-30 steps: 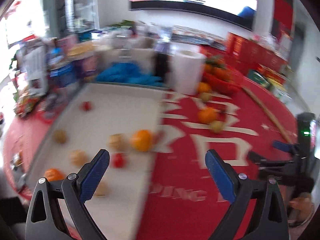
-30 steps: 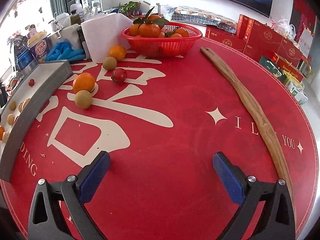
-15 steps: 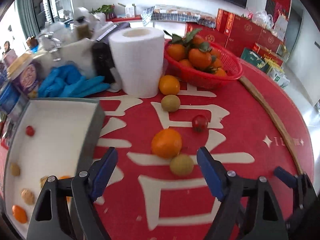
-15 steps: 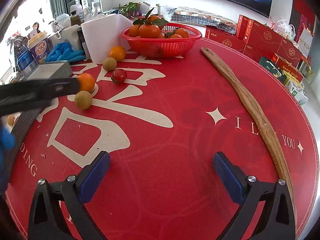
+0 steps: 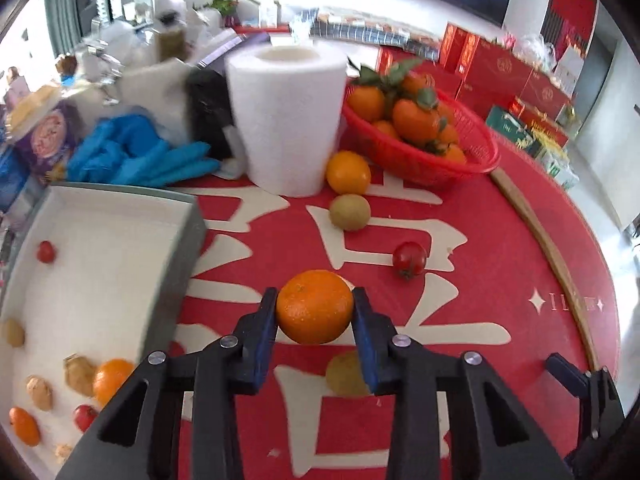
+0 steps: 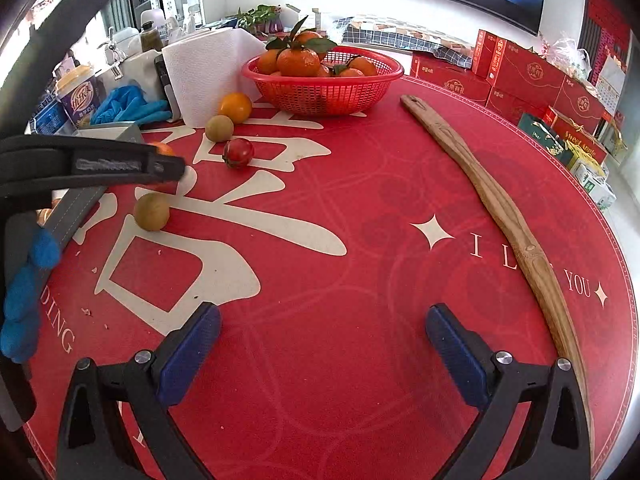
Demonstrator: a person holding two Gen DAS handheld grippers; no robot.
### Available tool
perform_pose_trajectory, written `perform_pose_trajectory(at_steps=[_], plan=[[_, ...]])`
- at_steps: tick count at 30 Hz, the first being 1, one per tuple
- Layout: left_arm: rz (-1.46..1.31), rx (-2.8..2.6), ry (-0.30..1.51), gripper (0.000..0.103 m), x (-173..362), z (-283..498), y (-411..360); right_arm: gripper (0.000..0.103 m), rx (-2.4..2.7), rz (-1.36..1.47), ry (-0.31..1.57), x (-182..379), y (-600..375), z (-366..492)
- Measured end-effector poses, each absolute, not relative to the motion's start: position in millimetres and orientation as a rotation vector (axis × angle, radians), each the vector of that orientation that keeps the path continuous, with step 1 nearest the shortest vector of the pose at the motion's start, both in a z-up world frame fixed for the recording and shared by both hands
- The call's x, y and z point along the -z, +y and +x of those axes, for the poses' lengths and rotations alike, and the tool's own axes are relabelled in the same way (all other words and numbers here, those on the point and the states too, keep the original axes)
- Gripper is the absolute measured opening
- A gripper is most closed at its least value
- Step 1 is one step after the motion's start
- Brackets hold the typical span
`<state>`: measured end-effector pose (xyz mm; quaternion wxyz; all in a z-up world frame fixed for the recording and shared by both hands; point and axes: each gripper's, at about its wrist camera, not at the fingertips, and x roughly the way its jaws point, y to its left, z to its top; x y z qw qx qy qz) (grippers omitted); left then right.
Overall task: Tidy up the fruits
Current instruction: 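Grasp an orange with the left gripper while the right gripper grasps a kiwi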
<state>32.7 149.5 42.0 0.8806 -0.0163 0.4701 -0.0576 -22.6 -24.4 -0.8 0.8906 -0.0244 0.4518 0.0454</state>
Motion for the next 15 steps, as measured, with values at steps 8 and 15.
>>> perform_pose_trajectory(at_steps=[8, 15], plan=[[0.059, 0.119, 0.923, 0.039, -38.4, -44.2, 162.9, 0.103, -0.092, -0.052, 0.938, 0.9, -24.7, -23.0], [0.1, 0.08, 0.929, 0.039, -16.6, -85.5, 164.8, 0.103, -0.089, -0.053, 0.938, 0.2, -24.1, -22.3]])
